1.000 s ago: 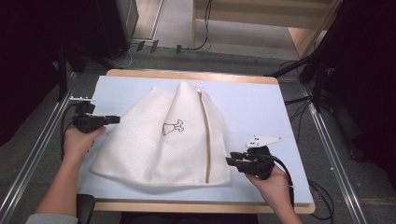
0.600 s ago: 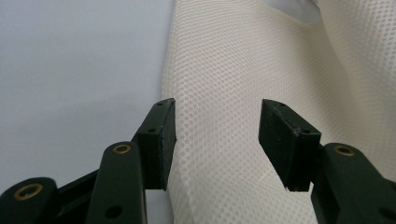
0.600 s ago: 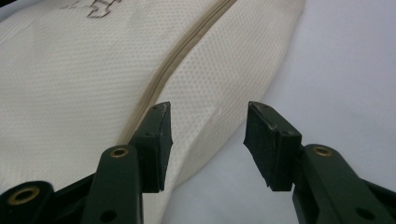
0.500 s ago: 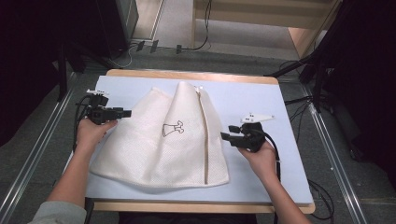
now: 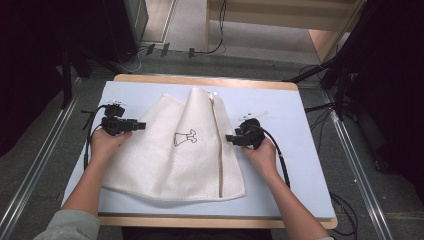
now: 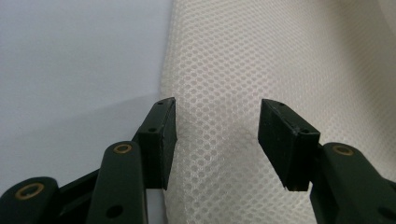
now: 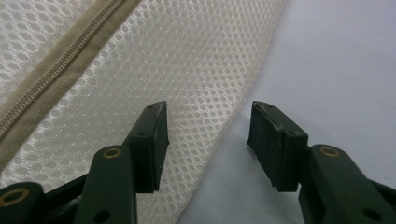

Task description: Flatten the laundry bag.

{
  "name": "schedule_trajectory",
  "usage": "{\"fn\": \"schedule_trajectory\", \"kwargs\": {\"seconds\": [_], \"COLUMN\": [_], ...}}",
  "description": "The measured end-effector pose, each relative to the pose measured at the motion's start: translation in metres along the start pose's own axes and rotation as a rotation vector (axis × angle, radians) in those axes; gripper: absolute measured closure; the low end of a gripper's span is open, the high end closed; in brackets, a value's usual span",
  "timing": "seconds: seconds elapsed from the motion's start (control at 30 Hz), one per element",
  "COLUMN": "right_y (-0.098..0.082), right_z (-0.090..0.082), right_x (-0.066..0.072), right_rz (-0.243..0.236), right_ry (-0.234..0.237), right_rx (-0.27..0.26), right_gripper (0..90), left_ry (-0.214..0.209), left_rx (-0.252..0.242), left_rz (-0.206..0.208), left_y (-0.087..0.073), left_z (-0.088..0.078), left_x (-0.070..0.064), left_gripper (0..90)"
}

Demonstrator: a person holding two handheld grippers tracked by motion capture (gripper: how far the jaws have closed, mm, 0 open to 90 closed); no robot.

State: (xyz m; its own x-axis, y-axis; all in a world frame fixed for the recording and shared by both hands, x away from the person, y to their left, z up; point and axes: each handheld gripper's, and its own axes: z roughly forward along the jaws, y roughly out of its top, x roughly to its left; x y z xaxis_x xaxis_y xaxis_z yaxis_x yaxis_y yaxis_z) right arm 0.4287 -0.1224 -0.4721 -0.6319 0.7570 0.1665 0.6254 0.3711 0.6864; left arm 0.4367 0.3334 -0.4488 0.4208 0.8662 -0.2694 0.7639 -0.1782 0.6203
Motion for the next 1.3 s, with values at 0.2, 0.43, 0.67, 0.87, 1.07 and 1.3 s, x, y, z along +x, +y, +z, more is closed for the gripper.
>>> {"fn": "schedule_trajectory", "kwargs": {"seconds": [0.2,0.43,0.67,0.87,1.07,1.3], "right_y": [0.0,0.0,0.006,0.01,0.004,-0.016], "right_z": [0.003,0.003,-0.002,-0.016,-0.045,-0.074], "right_x": [0.006,0.006,0.002,-0.002,-0.005,-0.01], "right_rz": [-0.039,0.004,0.048,0.054,0.026,0.04], "right_ry": [-0.049,-0.025,-0.005,-0.003,-0.025,-0.04], "right_rx": [-0.011,-0.004,0.028,0.015,0.01,0.005], "right_gripper": [60.5,87.8,90.0,90.0,90.0,90.0], "left_ry": [-0.026,-0.008,-0.016,-0.005,0.023,0.03], "left_rx": [-0.013,-0.004,-0.004,-0.055,-0.062,-0.071], "left_rz": [-0.004,-0.004,-0.037,-0.073,-0.097,-0.116], "left_y": [-0.007,-0.011,-0.008,-0.007,-0.013,-0.012], "left_z": [0.001,0.003,-0.004,-0.025,-0.041,-0.044], "left_x": [-0.004,-0.01,-0.009,0.001,0.014,0.021], "left_gripper": [55.2,78.6,89.5,89.5,89.3,89.1]}}
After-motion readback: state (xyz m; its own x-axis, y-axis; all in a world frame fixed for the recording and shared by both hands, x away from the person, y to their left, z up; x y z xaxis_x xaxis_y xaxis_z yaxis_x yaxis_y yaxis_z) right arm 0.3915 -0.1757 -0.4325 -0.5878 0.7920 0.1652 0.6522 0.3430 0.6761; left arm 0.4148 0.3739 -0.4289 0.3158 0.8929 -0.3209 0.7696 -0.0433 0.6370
